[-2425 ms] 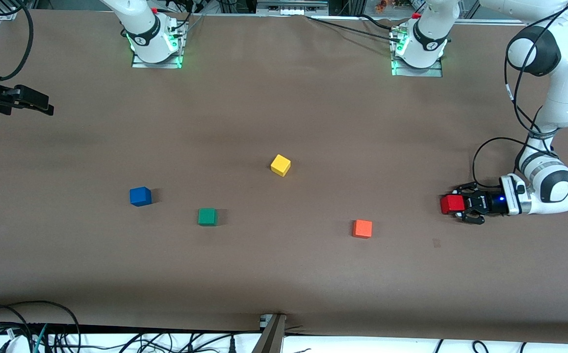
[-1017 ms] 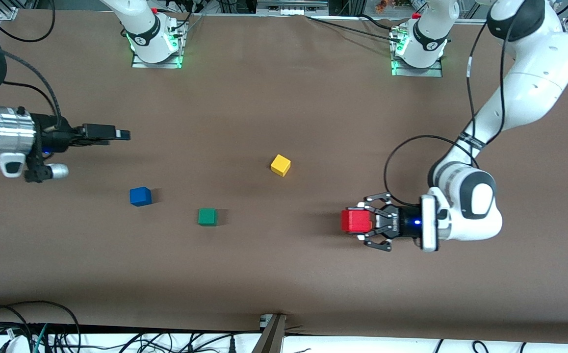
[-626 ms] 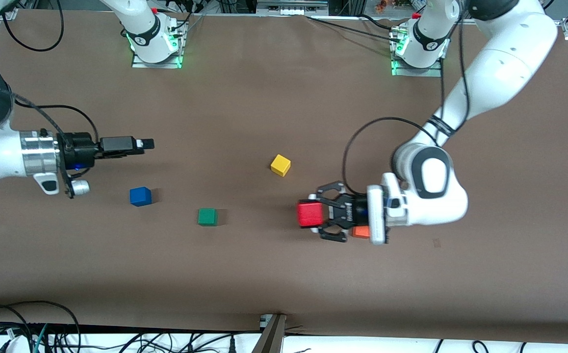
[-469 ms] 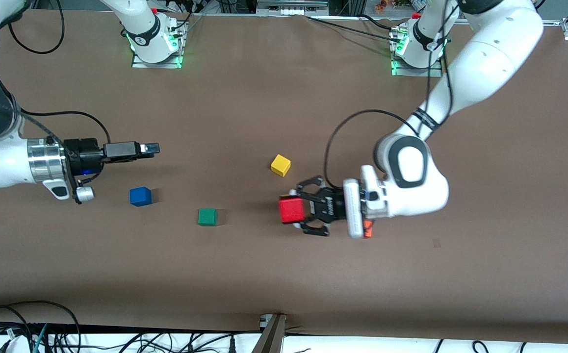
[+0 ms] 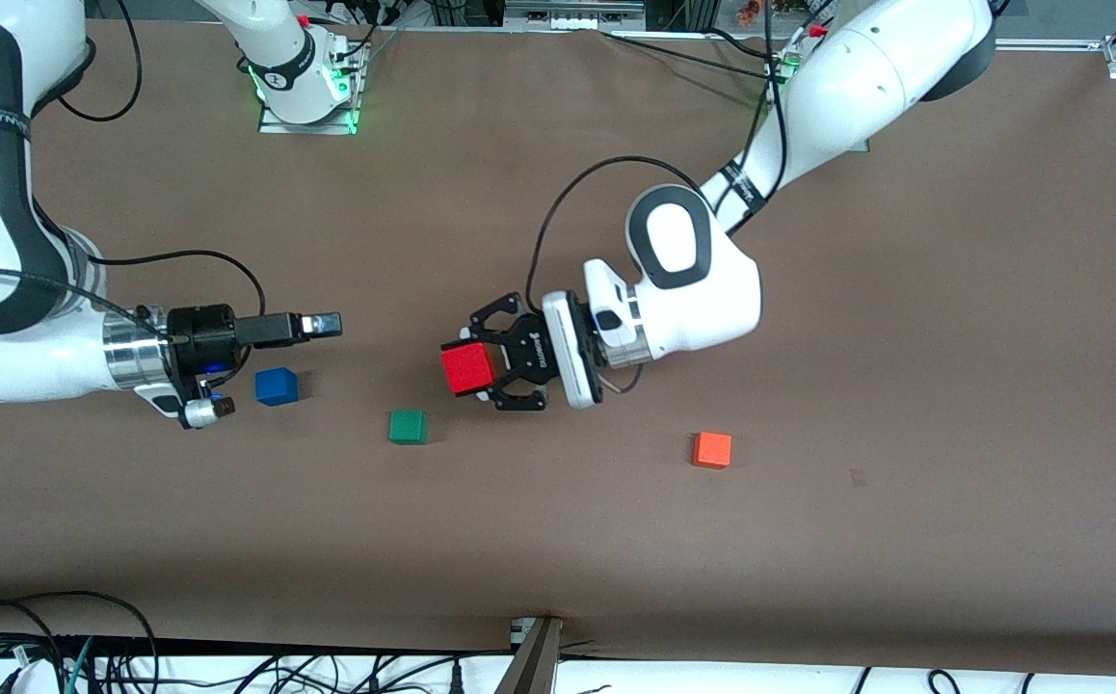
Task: Pass red block to right arm, stack on blue
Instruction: 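Carry the red cube toward the right gripper while the right gripper approaches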
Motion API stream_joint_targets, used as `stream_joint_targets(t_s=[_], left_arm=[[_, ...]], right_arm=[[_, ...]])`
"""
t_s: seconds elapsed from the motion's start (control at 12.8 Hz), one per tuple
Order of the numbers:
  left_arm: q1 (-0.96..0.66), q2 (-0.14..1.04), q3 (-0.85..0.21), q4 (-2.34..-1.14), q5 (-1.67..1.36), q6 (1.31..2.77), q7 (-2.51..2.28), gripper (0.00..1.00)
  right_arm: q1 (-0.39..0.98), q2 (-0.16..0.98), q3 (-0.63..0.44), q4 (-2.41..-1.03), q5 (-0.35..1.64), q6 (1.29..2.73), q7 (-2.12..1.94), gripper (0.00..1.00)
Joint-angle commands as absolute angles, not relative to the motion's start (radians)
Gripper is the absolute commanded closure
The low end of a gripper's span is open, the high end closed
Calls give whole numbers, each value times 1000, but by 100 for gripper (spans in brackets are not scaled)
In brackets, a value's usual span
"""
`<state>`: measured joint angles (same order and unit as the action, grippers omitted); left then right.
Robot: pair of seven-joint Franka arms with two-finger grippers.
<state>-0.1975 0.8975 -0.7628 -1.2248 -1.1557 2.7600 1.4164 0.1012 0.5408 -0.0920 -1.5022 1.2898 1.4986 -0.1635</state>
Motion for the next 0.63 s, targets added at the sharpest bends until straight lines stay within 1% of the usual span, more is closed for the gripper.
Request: stream_joint_targets(t_s=[0.0, 0.16, 0.31, 0.55], left_arm=[[-228, 871, -747, -1195, -1161, 2812, 1417, 100], [-259, 870, -739, -1158, -1141, 2815, 1514, 100], [-273, 870, -742, -1154, -1140, 2815, 1526, 100], [-319, 870, -735, -1152, -1140, 2884, 1526, 100]], right_arm=[[116, 586, -91, -1482, 1382, 1541, -169, 0], [149, 591, -91, -1482, 1396, 1601, -155, 0], [176, 591, -91, -1480, 1402, 1652, -114, 0], [193, 577, -92, -1470, 1428, 1660, -22, 0]])
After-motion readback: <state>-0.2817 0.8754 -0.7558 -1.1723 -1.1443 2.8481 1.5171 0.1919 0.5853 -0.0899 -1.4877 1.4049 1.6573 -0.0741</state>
